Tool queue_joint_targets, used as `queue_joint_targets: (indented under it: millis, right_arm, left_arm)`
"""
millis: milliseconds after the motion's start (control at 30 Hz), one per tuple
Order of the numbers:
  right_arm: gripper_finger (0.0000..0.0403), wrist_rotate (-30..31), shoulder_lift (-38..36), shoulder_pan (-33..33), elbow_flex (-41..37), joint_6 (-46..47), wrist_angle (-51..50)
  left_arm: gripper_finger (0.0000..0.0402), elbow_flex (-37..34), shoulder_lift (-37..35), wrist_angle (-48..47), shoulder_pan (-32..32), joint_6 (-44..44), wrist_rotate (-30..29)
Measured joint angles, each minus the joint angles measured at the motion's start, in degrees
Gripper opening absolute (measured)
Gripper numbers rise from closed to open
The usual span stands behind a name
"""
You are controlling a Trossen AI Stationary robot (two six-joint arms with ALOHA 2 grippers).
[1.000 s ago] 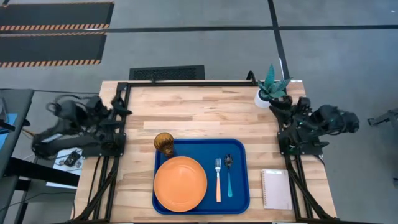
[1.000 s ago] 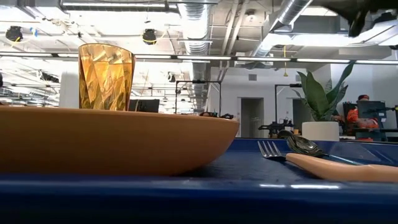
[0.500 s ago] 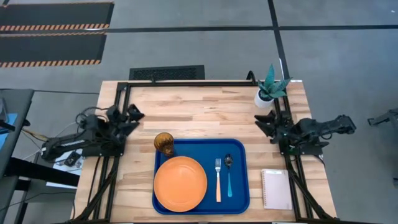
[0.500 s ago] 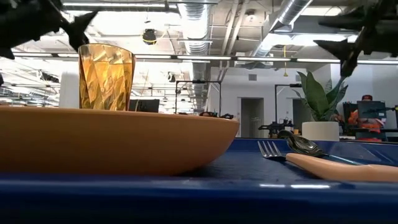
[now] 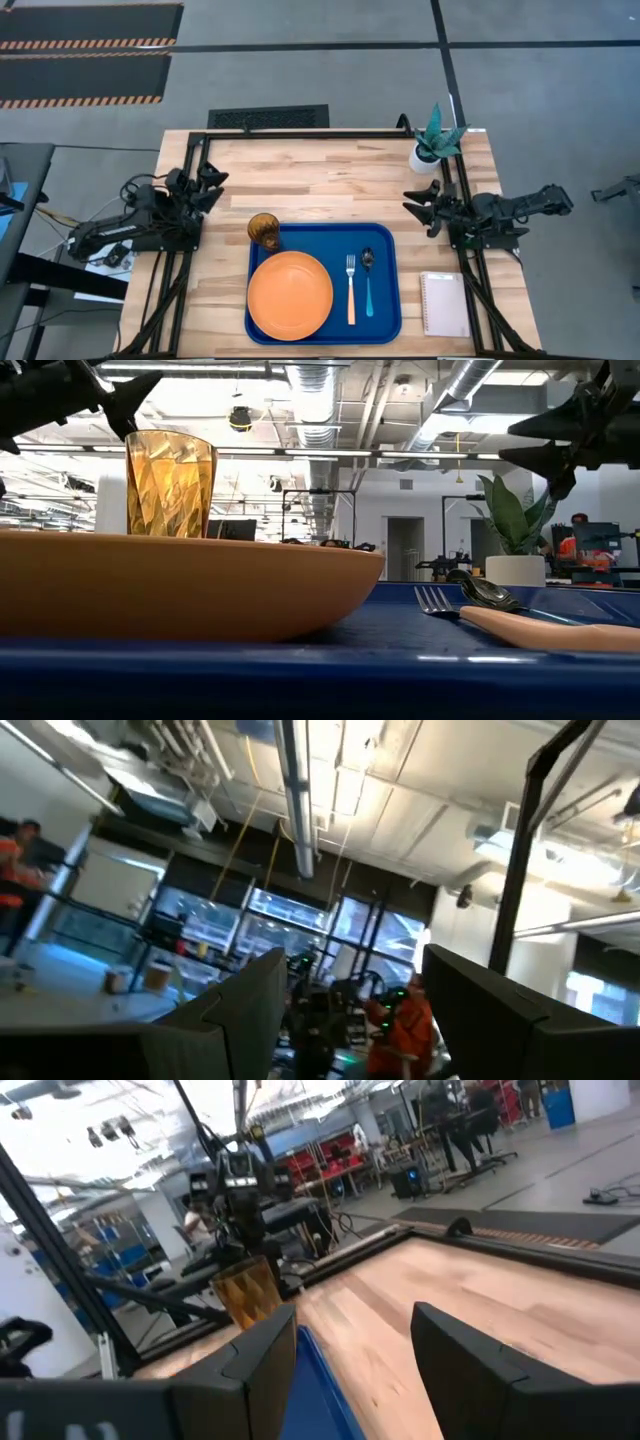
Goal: Pick and place plate/cup/fork/spoon on tray
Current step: Return to Home Position
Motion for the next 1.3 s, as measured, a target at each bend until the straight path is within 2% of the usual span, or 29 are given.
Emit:
queue_joint_targets:
  millis: [100,333,500,633,767,933,1067,1300]
  right_arm:
    - [0.0221,0.04,0.02,0.00,-0.02,0.26,-1.90]
    - [0.0221,0.15,0.09,-0.04,-0.04,-2.33,-2.33]
    - [0.0221,0.15,0.09,-0.02,-0.07,-2.30,-2.54]
    - [0.0221,0.15,0.09,0.00,-0.07,-2.30,-2.61]
    - [0.0221,0.15,0.09,0.00,-0.09,-2.30,-2.69]
    - [0.0221,0.15,0.09,0.00,-0.11,-2.30,-2.74]
    - [0.0221,0.15,0.09,0.00,-0.11,-2.30,-2.76]
    - [0.0221,0.20,0.09,0.00,-0.13,-2.30,-2.78]
  left_arm:
    - [0.0224,-0.04,0.00,-0.30,0.00,2.29,-0.47]
    - [0.0224,-0.11,0.02,-10.89,-0.02,0.89,-1.76]
    - [0.0224,-0.13,0.02,-11.39,-0.02,-0.23,-6.90]
    - [0.0224,-0.15,0.02,-12.86,0.00,0.12,-15.17]
    - [0.0224,-0.15,0.02,-16.15,0.00,-1.58,-21.06]
    - [0.0224,-0.15,0.02,-21.39,0.00,-6.46,-21.66]
    - [0.0224,-0.15,0.04,-27.41,0.00,-6.24,-21.64]
    - [0.0224,0.59,0.79,-29.64,0.00,-6.13,-20.59]
